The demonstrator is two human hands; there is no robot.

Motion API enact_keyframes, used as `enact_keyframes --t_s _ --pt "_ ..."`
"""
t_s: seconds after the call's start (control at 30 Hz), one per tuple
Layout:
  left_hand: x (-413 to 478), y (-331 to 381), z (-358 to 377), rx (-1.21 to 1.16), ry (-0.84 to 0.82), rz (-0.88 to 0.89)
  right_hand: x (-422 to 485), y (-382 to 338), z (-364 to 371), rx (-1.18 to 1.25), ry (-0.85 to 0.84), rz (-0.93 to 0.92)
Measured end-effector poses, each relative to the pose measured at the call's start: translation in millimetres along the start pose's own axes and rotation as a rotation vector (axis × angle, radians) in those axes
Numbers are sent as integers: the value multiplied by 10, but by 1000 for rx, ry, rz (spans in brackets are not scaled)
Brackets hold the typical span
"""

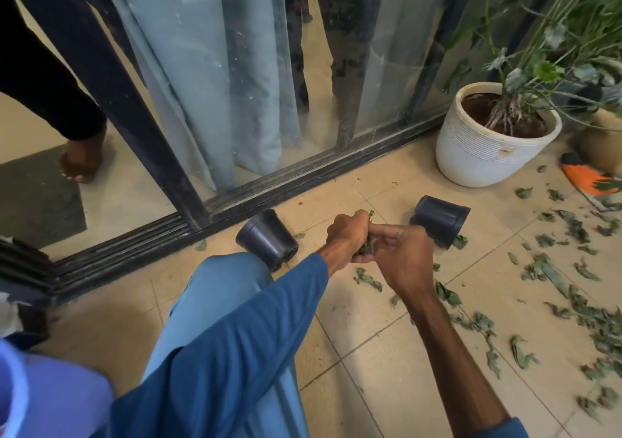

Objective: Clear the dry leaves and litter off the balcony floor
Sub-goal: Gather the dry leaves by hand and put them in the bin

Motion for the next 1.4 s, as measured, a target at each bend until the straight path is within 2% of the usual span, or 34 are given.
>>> enact_keyframes --t_s 0.13,0.33,0.47,0.6,0.73,0.8,0.87,0.93,1.03,1.17,1.27,1.4 --pt "-16 15 24 36 -42 -12 114 -10 -99 -122 25 -72" --pt "23 24 38 89 -24 -6 179 69 -157 -177 42 -61" --pt "65 27 -15 165 23 22 224 168 -98 -70 -44 -49" --pt "100 40 -141 177 74 51 238 283 2 9 -73 39" --pt "145 52 -264 186 121 66 197 373 -1 374 -174 183" --pt "126 71 -268 179 105 62 209 549 -88 443 -159 230" --pt "88 113 -242 204 81 80 239 952 -187 256 -60 249" --pt "52 134 -220 234 59 99 240 1427 -189 -118 -12 271" --pt "0 130 -198 251 34 108 179 1871 55 -443 -92 338" --pt "-80 172 -161 241 16 142 127 1860 548 -750 -179 139" --pt "-101 188 -116 245 1 164 53 1808 828 -903 -208 -13" --pt "-109 169 -95 244 -20 158 -113 1866 857 -879 -262 -13"
Point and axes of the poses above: each hand's wrist, its own x-axis towards the middle knuckle, its own z-axis out of the palm, y = z × x, the point moved 7 cm from there along x, towards the middle knuckle, and after that the axes turned 12 degrees about x, right-handed, at the moved point
